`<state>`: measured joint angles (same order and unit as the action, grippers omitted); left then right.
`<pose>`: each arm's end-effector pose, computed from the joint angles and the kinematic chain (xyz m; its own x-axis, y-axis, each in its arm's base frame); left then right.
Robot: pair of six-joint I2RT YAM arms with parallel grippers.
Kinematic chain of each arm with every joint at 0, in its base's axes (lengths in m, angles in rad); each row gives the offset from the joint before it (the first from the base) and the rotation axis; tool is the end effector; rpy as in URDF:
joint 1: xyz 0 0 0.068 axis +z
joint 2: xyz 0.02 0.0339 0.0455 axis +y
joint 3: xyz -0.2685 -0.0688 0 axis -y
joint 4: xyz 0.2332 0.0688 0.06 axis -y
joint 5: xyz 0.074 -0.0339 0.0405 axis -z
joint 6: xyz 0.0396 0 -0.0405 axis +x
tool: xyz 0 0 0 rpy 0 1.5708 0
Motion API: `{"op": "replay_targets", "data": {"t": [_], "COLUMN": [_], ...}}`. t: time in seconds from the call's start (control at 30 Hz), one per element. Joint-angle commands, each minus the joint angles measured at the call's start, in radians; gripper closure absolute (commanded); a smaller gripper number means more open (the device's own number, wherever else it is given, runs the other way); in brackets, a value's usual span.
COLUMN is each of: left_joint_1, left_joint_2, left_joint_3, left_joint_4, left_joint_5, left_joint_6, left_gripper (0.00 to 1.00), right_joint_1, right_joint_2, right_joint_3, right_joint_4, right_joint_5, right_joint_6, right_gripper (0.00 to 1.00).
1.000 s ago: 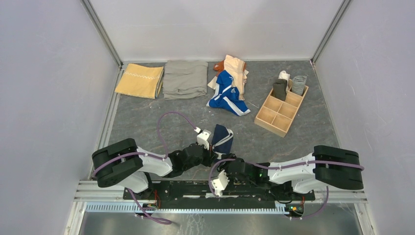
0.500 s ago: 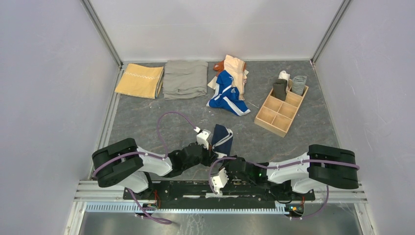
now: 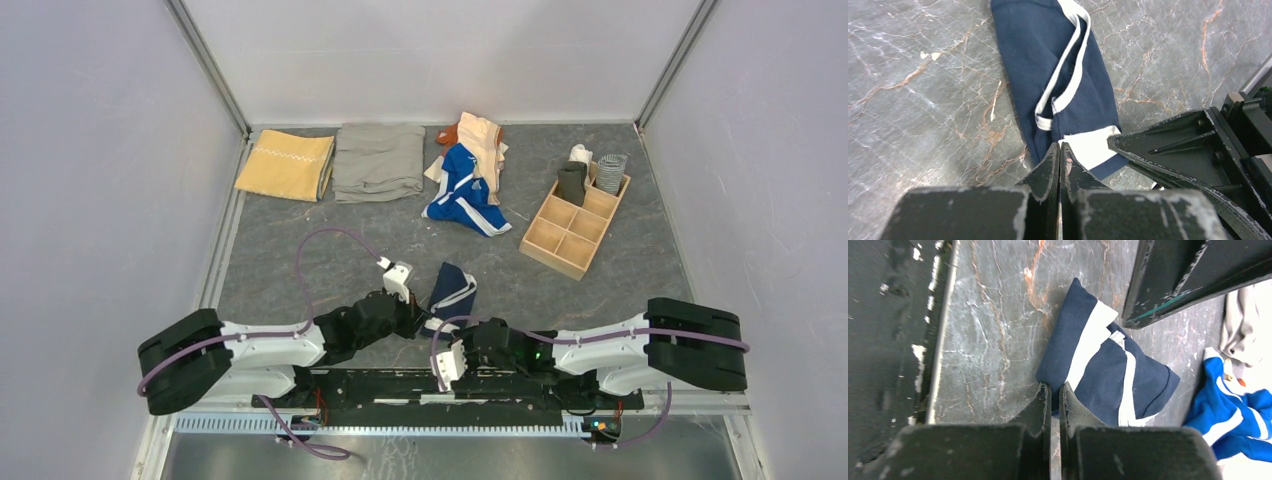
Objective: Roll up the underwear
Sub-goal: Roll the underwear to the center of the board.
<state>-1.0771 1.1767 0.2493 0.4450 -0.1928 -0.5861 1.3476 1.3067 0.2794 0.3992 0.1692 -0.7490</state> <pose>0.1037 -0.1767 0.1585 -0.6167 0.0004 -0.7872 0.5314 0.7380 -0.4159 0.0537 0.2066 0.1377 0.5387 -0.6587 -0.5252 -0.7705 -0.1331 -0.6234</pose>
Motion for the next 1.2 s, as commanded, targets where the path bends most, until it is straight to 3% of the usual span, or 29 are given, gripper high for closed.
{"op": "replay_targets", "data": {"t": [0.0,0.17,0.3,0.53,1.17], "left_joint_1": [0.006,0.005,0.006,0.006,0.005], "left_joint_2": [-0.113,-0.230,-0.286,-0.182,-0.130], "left_joint_3": [0.016,0.014,-0.013,-0.021,0.059], "left_joint_4": [-0.154,-0.217,-0.175,-0.081,-0.087], "left_joint_5": [-0.064,-0.032,0.070,0.225,0.113], "left_joint_6": [0.032,0.055,0.090,0.099,0.110], "left_gripper": [0.98,0.98,0.98,0.98,0.98], "right_joint_1": [-0.006,-0.036,-0.068,-0.152,-0.346], "right_joint_2": [-0.042,-0.074,-0.084,-0.065,-0.075], "right_joint_3": [0.009,-0.003,-0.008,-0.002,-0.177], "right_joint_4": [0.001,0.052,0.069,0.077,0.344], "right_joint_5": [-0.134,-0.219,-0.280,-0.446,-0.669], "right_joint_6": [0.136,0.272,0.380,0.548,0.965], "right_gripper": [1.00,1.00,1.00,1.00,1.00]}}
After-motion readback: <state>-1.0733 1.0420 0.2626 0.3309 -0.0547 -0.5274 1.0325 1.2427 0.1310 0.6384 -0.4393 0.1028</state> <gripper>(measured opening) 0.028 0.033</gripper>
